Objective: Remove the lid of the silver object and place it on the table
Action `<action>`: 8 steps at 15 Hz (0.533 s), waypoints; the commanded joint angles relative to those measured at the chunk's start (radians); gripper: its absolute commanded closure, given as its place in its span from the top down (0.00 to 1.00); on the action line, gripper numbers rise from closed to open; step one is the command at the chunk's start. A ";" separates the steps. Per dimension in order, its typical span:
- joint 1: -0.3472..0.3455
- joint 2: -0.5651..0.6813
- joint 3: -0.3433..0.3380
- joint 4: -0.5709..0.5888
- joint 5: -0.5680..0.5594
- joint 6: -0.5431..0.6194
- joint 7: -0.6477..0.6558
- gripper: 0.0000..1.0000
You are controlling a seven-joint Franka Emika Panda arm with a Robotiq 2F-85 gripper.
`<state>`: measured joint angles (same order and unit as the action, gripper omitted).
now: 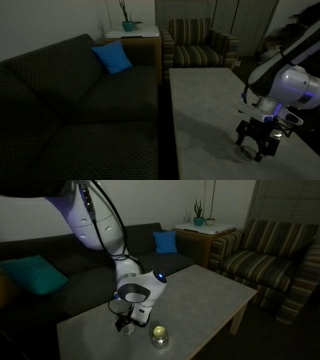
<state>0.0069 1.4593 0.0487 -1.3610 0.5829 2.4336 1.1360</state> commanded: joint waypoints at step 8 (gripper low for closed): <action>0.027 -0.006 -0.021 -0.058 0.001 0.147 -0.023 1.00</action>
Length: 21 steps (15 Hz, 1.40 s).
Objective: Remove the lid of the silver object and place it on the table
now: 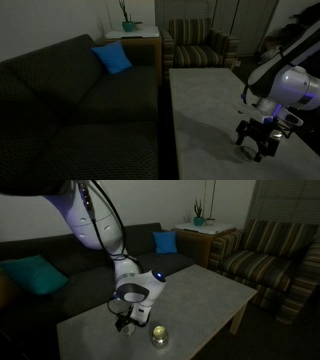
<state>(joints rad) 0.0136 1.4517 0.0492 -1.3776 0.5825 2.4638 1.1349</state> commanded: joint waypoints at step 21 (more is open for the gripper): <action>0.113 -0.085 -0.010 -0.342 -0.002 0.673 -0.023 1.00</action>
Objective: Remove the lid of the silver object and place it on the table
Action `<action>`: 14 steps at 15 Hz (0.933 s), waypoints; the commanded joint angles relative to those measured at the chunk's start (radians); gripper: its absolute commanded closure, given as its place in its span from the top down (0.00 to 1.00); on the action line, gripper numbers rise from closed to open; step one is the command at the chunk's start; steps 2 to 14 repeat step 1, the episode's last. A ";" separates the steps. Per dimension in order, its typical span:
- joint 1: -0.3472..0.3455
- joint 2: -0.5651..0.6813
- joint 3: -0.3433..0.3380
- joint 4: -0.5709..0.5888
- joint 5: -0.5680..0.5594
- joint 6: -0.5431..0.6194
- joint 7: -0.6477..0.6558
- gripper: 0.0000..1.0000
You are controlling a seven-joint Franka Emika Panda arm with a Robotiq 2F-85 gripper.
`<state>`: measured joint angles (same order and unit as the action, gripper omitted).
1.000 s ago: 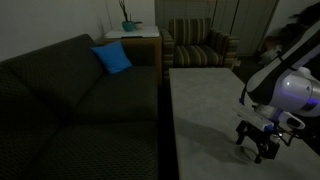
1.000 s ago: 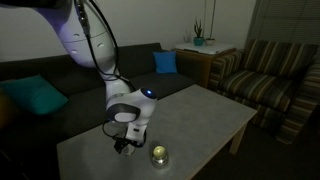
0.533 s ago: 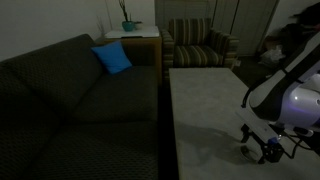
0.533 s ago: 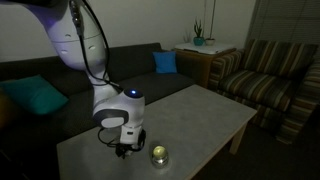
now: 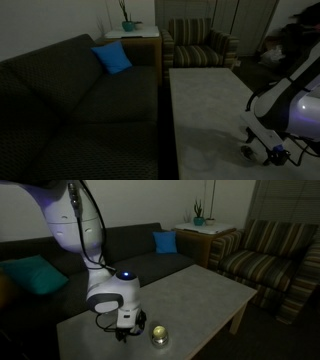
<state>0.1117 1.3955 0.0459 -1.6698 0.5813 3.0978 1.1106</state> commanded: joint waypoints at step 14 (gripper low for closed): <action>0.007 -0.031 0.003 -0.055 -0.002 0.046 -0.007 1.00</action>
